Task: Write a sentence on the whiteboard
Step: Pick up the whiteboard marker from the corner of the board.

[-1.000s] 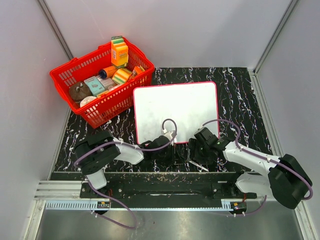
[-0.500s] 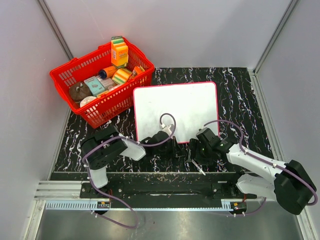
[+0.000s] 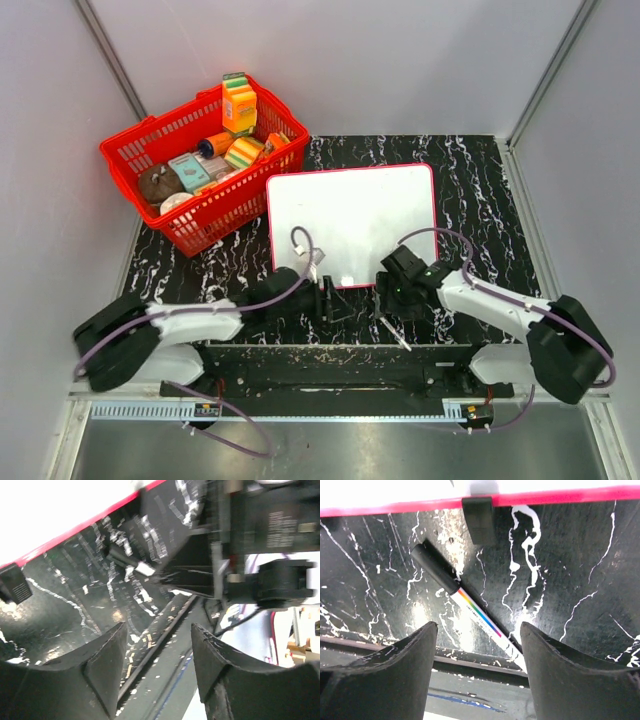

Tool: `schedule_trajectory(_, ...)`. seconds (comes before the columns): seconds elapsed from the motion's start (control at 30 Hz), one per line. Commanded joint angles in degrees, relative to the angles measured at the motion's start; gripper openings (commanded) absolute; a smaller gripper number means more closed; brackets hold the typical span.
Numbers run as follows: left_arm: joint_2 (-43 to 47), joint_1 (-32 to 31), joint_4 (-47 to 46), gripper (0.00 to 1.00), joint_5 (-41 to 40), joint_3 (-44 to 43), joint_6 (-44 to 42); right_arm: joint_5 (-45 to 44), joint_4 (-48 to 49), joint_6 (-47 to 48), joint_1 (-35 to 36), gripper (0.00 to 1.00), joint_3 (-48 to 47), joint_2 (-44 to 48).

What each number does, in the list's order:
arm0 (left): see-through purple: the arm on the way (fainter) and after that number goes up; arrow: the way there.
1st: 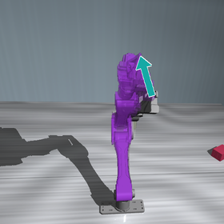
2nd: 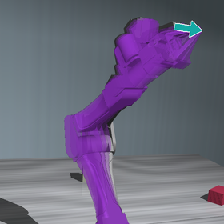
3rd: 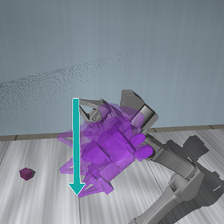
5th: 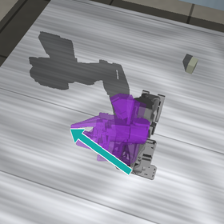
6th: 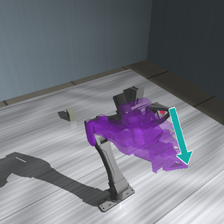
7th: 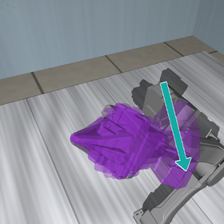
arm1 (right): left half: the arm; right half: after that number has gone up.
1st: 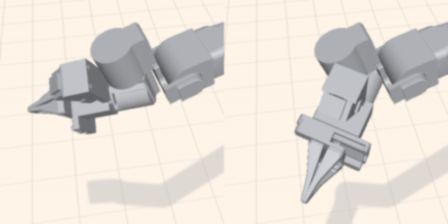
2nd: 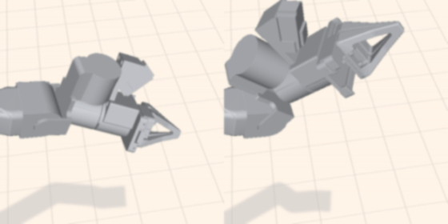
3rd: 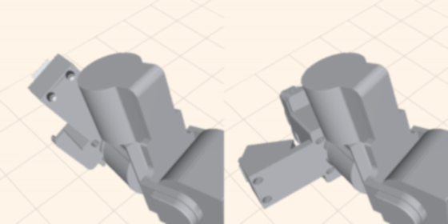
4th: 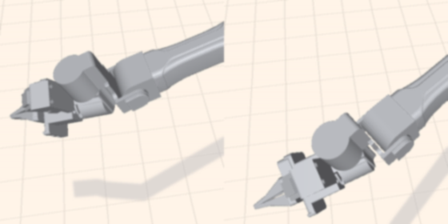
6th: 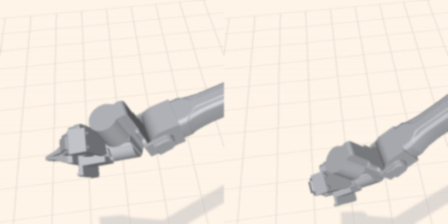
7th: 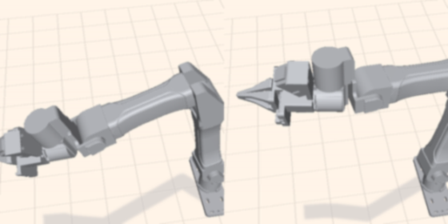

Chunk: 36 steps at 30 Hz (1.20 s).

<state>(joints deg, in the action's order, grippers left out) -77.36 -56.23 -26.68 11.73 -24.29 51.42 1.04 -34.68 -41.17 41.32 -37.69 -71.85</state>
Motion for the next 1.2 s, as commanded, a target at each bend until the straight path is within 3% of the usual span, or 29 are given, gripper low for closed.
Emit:
schedule_trajectory(0.0, 14.0, 0.0, 11.1, 0.61, -3.3, 0.3, -5.4, -3.1, -1.9, 2.8, 0.3, 0.7, -3.5, -3.5)
schedule_trajectory(0.13, 24.7, 0.0, 19.4, 0.81, -7.4, -1.8, -7.6, -3.1, -1.3, 3.1, 0.4, 0.55, -3.7, -5.9)
schedule_trajectory(0.2, 29.7, 0.1, 22.6, 0.86, -9.3, -2.5, -8.9, -3.1, -1.4, 3.5, 0.4, 0.52, -4.1, -7.3)
schedule_trajectory(0.47, 37.1, 0.2, 32.1, 0.9, -14.0, -7.3, -11.8, -2.8, -0.4, 3.8, 2.3, 0.44, -4.8, -12.4)
schedule_trajectory(0.53, 38.3, 0.2, 33.4, 0.9, -14.4, -8.1, -12.2, -2.3, 0.9, 3.7, 2.4, 0.35, -4.2, -13.1)
schedule_trajectory(0.6, 39.6, 0.2, 35.1, 0.9, -15.2, -8.7, -12.3, -1.2, 1.5, 3.9, 2.4, 0.19, -3.7, -13.5)
schedule_trajectory(0.63, 40.1, 0.2, 35.5, 0.9, -15.2, -8.8, -12.6, -1.1, 1.8, 3.8, 2.4, 0.05, -3.5, -13.3)
schedule_trajectory(0.67, 40.5, 0.2, 35.8, 0.9, -15.2, -9.0, -12.6, 0.5, 1.9, 3.8, 2.4, 0.0, -3.2, -12.8)
schedule_trajectory(0.93, 42.7, 0.2, 39.0, 0.91, -14.3, -9.1, -13.5, 4.4, 1.5, 4.1, 2.4, 0.0, -2.4, -5.1)
schedule_trajectory(1.17, 42.8, 0.2, 37.2, 0.91, -10.6, -8.0, -12.0, 6.3, 0.8, 3.8, 2.4, 0.0, -4.8, 11.1)
